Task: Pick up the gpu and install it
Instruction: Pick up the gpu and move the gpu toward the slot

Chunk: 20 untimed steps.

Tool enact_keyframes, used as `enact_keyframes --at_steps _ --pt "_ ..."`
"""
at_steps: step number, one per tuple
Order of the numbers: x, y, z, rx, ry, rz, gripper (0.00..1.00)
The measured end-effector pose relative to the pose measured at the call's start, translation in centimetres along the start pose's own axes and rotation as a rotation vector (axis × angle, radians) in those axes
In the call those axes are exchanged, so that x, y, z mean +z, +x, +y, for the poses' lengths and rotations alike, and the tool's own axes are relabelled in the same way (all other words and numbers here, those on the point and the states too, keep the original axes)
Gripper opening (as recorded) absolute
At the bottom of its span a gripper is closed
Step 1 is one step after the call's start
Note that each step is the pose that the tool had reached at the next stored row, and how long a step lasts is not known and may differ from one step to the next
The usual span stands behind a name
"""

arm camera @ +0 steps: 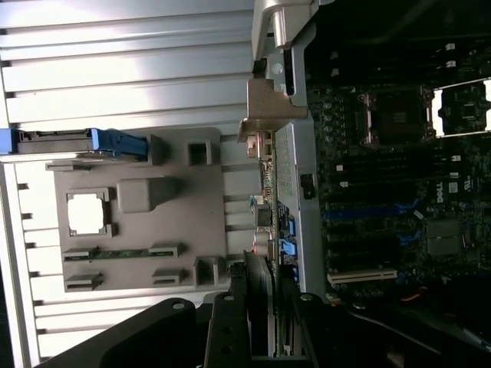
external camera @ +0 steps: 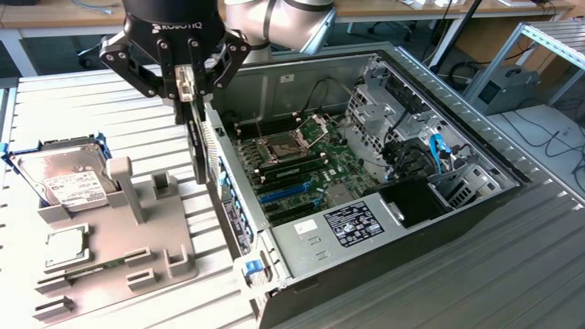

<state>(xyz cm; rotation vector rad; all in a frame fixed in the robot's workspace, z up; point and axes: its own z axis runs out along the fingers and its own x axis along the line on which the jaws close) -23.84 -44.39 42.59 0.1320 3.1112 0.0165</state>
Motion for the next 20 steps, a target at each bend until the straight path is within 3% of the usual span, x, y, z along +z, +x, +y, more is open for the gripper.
enact_keyframes --at_steps 15,20 --pt "0.02 -1.0 0.08 0.000 0.0049 -0.0004 0.27" --pt "0.05 -1.8 0.15 0.000 0.0060 -0.0005 0.27"
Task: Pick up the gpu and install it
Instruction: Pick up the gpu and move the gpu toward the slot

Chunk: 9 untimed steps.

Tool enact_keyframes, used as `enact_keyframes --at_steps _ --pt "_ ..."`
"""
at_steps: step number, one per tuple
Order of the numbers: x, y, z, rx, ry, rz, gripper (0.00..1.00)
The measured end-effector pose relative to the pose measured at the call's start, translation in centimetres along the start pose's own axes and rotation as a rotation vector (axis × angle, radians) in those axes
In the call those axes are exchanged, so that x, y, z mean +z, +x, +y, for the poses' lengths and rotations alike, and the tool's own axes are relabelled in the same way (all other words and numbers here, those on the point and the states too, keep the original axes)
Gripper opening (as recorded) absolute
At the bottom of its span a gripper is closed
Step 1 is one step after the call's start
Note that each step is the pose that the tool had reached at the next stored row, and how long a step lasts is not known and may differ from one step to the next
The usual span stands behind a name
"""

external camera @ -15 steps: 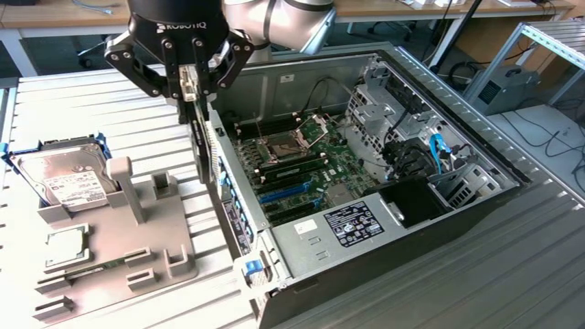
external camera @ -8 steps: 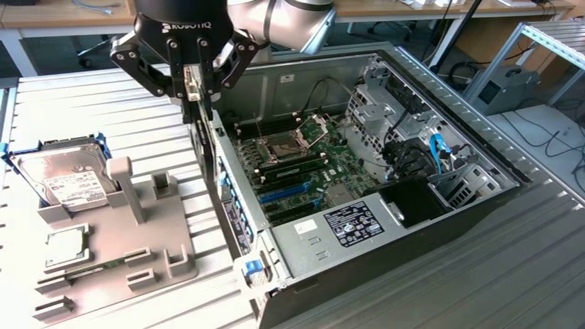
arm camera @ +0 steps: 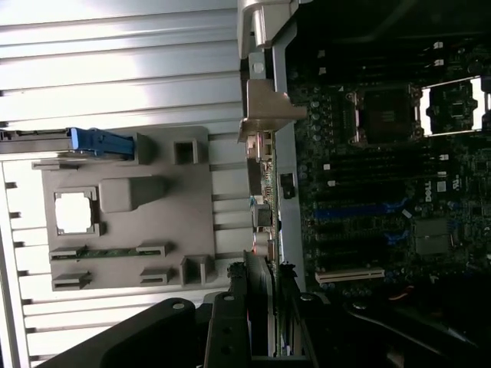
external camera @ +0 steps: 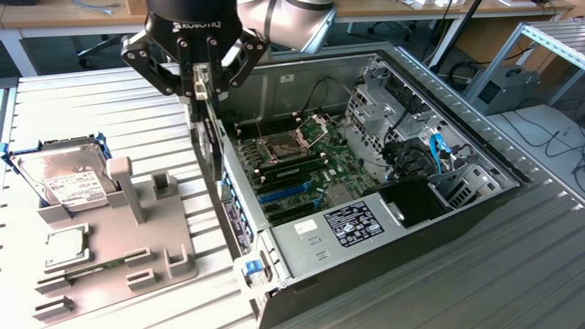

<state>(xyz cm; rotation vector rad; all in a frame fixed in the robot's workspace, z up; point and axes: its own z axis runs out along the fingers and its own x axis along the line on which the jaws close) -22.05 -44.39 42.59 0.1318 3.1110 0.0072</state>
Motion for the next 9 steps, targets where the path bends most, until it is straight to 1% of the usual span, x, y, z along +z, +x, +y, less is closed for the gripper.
enact_keyframes --at_steps 9 --pt "0.04 -1.16 0.10 0.000 0.0003 0.0000 0.27"
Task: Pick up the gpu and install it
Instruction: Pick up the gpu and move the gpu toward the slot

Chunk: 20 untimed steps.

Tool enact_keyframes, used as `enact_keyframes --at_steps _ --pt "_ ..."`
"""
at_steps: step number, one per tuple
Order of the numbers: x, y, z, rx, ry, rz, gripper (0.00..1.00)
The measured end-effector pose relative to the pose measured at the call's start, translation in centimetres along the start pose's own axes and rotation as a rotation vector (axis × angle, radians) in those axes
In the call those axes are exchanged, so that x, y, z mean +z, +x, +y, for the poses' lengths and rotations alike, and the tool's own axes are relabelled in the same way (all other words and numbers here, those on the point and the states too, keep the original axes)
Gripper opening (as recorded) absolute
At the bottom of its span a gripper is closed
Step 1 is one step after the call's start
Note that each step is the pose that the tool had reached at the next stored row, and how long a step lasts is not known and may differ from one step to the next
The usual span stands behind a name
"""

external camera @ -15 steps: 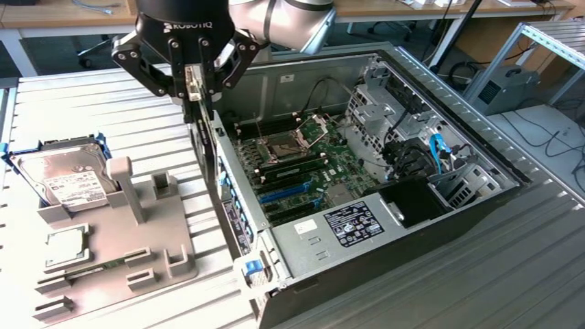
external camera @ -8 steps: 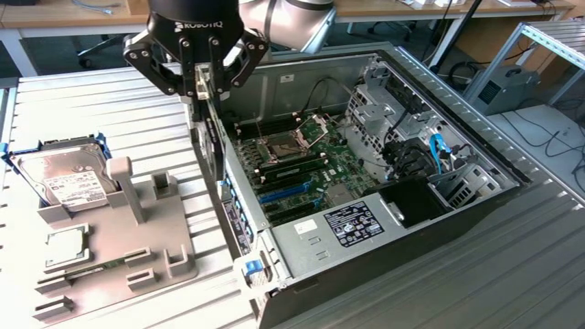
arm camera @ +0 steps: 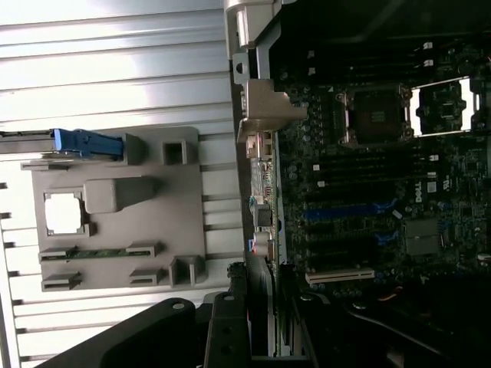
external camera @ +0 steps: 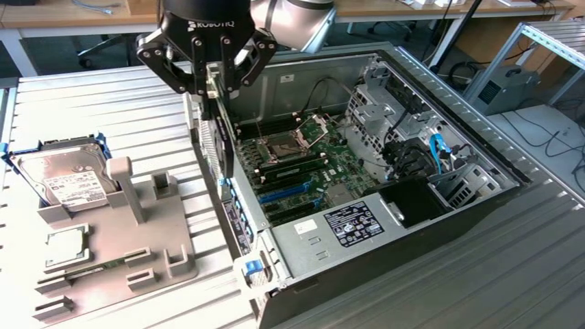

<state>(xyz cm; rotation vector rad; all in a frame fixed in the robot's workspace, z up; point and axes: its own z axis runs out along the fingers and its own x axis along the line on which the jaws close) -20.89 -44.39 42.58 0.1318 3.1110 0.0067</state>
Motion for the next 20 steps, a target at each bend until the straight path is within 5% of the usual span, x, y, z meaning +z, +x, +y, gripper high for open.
enact_keyframes --at_steps 20 --pt "0.08 -2.0 0.16 0.000 0.0000 0.0000 0.27"
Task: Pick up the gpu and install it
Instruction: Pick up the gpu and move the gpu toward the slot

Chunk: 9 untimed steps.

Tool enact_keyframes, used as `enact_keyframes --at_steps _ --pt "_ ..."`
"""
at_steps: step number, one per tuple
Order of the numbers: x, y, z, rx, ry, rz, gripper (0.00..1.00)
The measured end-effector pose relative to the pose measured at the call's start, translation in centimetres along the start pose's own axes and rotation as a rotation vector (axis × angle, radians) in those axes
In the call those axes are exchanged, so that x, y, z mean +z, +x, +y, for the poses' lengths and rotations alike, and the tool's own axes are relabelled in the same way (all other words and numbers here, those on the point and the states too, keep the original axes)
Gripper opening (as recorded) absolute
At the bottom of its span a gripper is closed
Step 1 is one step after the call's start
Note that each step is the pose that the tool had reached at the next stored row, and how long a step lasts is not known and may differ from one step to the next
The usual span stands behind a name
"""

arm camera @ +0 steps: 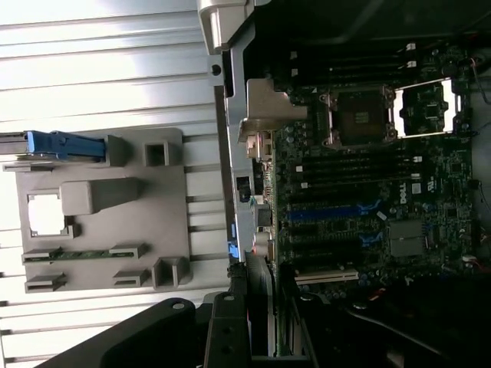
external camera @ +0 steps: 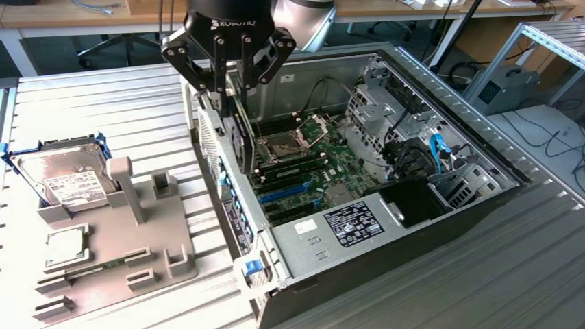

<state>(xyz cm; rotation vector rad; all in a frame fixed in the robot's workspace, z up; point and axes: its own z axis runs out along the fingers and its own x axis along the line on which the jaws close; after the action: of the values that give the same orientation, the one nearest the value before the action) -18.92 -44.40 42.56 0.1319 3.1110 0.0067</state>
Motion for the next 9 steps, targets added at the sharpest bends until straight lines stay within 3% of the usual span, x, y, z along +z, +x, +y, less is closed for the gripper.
enact_keyframes --at_steps 9 --pt "0.03 -0.48 0.04 0.000 0.0000 0.0000 0.27"
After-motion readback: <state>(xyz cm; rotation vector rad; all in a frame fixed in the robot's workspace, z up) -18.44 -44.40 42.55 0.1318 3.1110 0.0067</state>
